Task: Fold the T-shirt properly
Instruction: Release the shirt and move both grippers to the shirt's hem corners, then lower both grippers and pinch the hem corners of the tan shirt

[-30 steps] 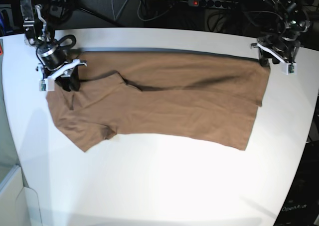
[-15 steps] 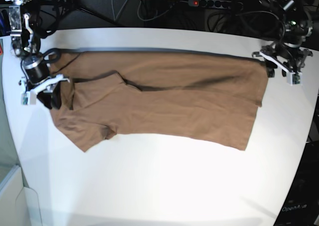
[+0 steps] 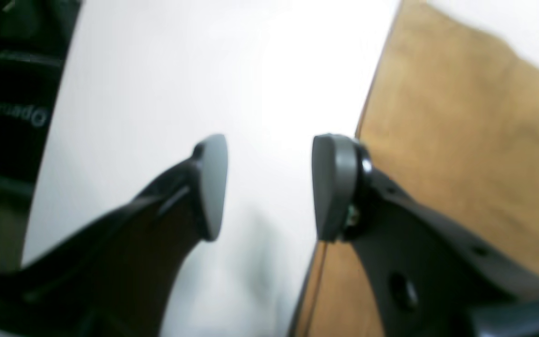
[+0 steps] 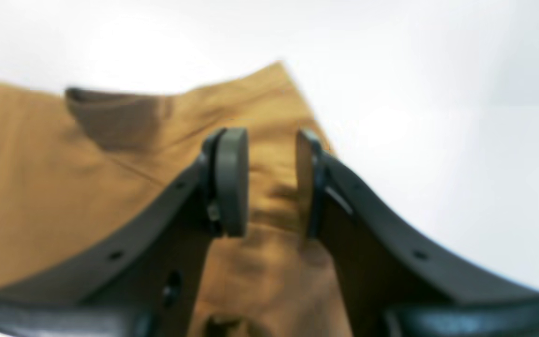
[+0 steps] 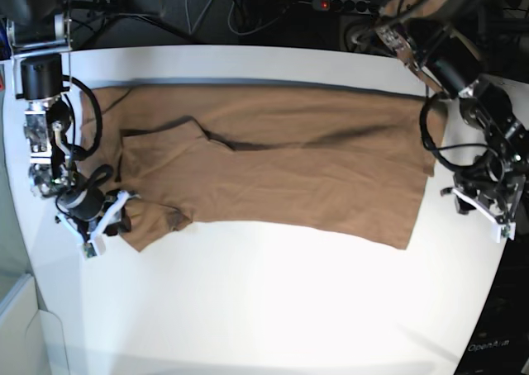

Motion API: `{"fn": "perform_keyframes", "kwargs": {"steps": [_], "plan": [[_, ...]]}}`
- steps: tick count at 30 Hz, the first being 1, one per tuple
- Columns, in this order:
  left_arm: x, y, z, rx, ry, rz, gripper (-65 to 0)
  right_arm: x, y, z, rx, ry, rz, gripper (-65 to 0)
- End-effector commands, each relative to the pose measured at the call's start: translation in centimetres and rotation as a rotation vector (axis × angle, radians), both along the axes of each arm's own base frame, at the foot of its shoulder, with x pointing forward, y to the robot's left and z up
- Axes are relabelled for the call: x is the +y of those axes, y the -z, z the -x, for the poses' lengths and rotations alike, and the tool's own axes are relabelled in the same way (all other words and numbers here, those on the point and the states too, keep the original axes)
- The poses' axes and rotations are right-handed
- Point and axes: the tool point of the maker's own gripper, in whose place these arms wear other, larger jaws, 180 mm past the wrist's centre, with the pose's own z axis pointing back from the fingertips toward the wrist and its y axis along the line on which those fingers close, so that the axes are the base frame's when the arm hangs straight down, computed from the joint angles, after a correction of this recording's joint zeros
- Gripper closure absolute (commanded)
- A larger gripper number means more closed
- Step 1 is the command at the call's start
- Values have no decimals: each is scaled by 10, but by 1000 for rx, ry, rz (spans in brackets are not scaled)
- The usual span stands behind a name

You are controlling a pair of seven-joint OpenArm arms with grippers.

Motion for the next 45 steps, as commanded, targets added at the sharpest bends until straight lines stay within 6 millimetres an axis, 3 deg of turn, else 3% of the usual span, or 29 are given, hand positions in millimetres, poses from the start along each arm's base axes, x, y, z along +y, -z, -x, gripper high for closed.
{"fn": "perform_keyframes", "kwargs": {"steps": [1, 4, 7, 10, 13, 20, 25, 31, 39, 45], "plan": [[-3, -12, -19, -53, 27, 0, -282, -10, -22, -20, -64, 13, 26, -177], [-23, -16, -39, -103, 91, 4, -284, -7, -20, -26, -63, -4, 82, -219], [-47, -11, -51, -120, 148, 28, -319, -11, -18, -27, -58, -17, 144, -334], [-55, -14, -64, -158, 161, 52, -487, -5, -25, -34, -85, -31, 161, -428], [-66, -4, -66, -151, 169, 92, -602, -7, -22, -35, -91, -34, 175, -444], [-70, -2, -71, -167, 173, 112, -529, 7, -7, -46, -72, -67, 152, -445], [-69, -2, -70, -165, 174, 106, -529, 14, -1, -57, -54, -91, 85, -443], [-67, 6, -63, -144, 171, 103, -529, 13, -13, -68, -91, -89, 78, -443], [-63, 7, -53, -138, 166, 81, -529, 11, -15, -74, -94, -77, 65, -443], [-54, -5, -40, -164, 160, 14, -529, 9, 2, -74, -63, -64, -17, -441]]}}
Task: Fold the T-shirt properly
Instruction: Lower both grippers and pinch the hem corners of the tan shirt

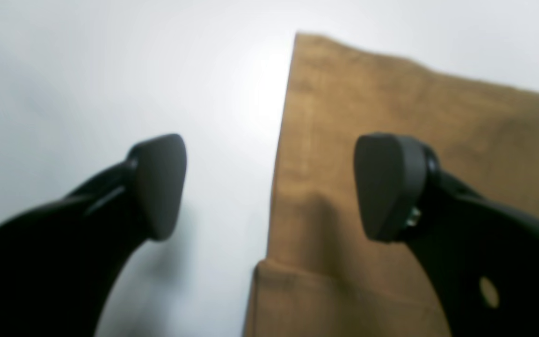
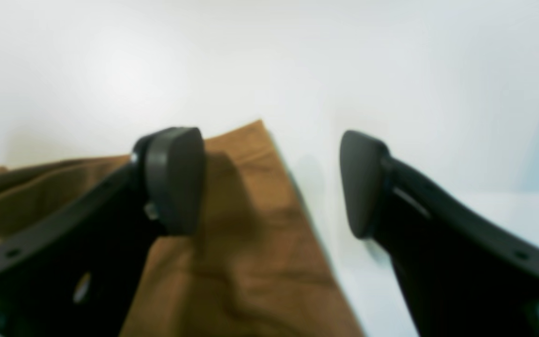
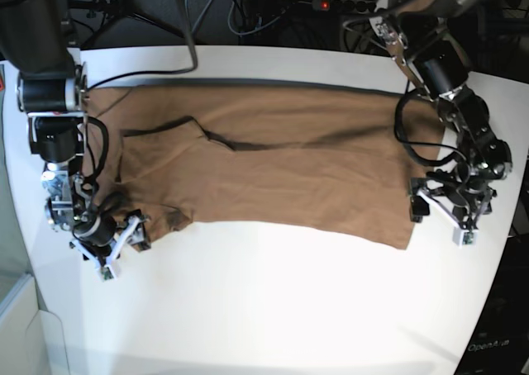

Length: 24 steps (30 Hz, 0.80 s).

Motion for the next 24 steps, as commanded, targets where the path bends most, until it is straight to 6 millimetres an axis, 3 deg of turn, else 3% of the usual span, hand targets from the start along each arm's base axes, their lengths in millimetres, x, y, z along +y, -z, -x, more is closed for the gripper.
{"fn": "perform_keyframes", "kwargs": {"steps": [1, 5, 10, 15, 18, 24], "plan": [[3, -23, -14, -75, 0, -7, -529, -2, -24, -19, -71, 7, -22, -440], [6, -18, -7, -31, -2, -12, -529, -1, -16, -14, -51, 11, -29, -396], [7, -18, -7, -31, -4, -17, -529, 13, 2, 0, -16, -4, -45, -196], [7, -17, -7, -28, -4, -17, -529, 19, 5, 1, -13, -8, -51, -38], [7, -18, -7, -33, -4, -16, -529, 18, 4, 1, -14, -8, -46, -3], [5, -30, -20, -69, -2, -4, -529, 12, 1, 2, -28, -9, -34, -4]]}}
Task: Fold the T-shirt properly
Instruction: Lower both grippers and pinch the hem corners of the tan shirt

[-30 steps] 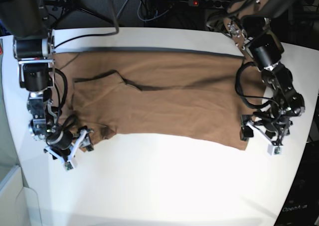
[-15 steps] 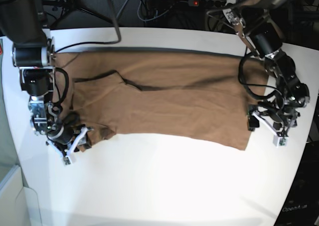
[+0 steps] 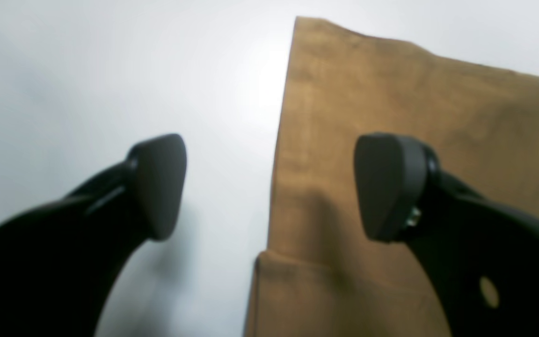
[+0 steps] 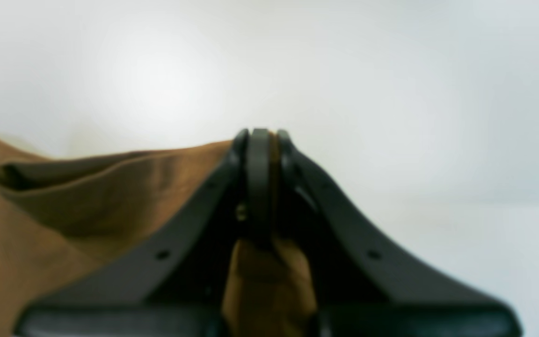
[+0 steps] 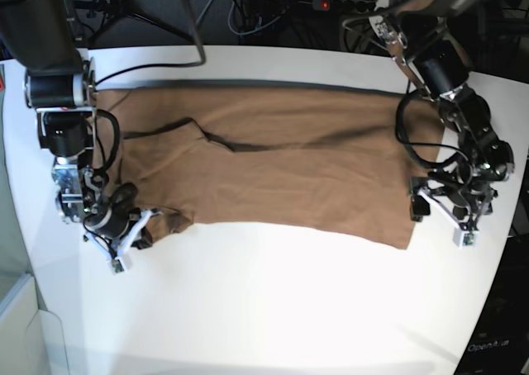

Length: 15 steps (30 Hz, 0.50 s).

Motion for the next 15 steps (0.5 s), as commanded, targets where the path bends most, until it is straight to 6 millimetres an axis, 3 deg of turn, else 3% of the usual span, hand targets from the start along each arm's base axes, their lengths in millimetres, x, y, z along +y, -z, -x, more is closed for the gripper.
{"fn": "perform_keyframes", "kwargs": {"steps": [1, 6, 9, 15], "plan": [[3, -28, -23, -95, 1, 1, -530, -9, -11, -7, -27, 1, 22, -4], [-5, -40, -50, -155, 13, 47, -530, -6, -12, -3, -36, -13, 32, -4], [-4, -36, -65, -156, 15, 96, -530, -6, -11, -3, -34, -13, 33, -4], [-2, -18, -67, -151, -9, 170, -530, -13, -12, -3, -34, -8, 42, -4]]}}
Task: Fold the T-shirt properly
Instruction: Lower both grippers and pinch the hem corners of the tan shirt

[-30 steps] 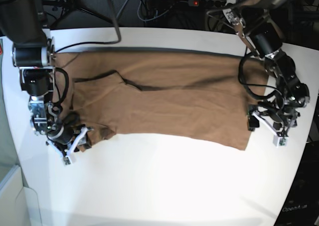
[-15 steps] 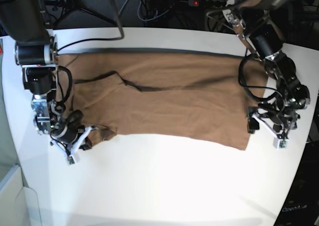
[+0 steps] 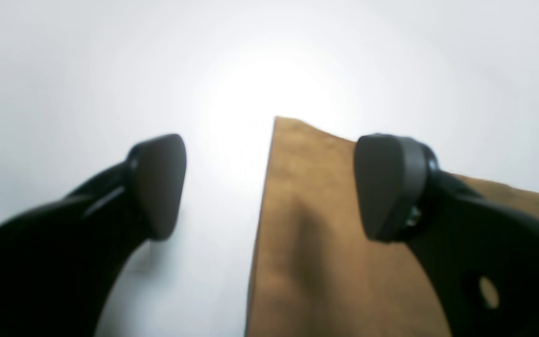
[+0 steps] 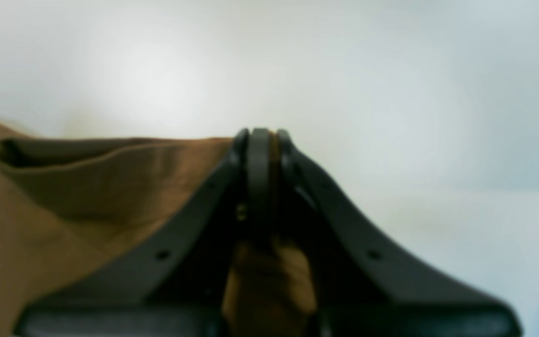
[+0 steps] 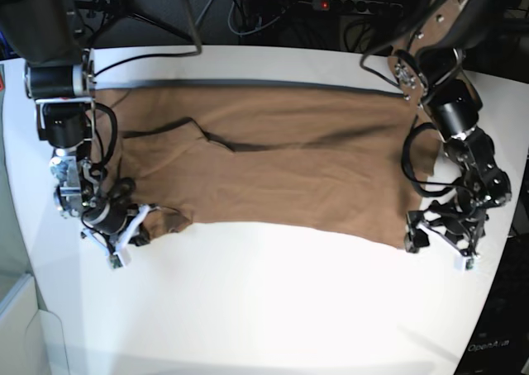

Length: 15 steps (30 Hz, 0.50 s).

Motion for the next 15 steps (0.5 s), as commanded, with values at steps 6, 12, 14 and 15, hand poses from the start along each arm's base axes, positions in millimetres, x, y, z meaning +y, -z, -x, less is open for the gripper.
{"fn": "perform_keyframes", "kwargs": {"steps": [6, 12, 14, 15], "plan": [[-6, 0, -13, -58, -1, 65, -530, -10, -13, -10, -24, 4, 24, -3], [-11, 4, -16, -89, -9, 97, -530, -11, -14, -11, -29, 5, 25, -3], [-7, 5, -17, -98, -40, 98, -530, -11, -14, -11, -29, 5, 25, -3], [-6, 7, -17, -95, -48, 101, -530, -11, -14, -11, -29, 5, 25, -3]]}}
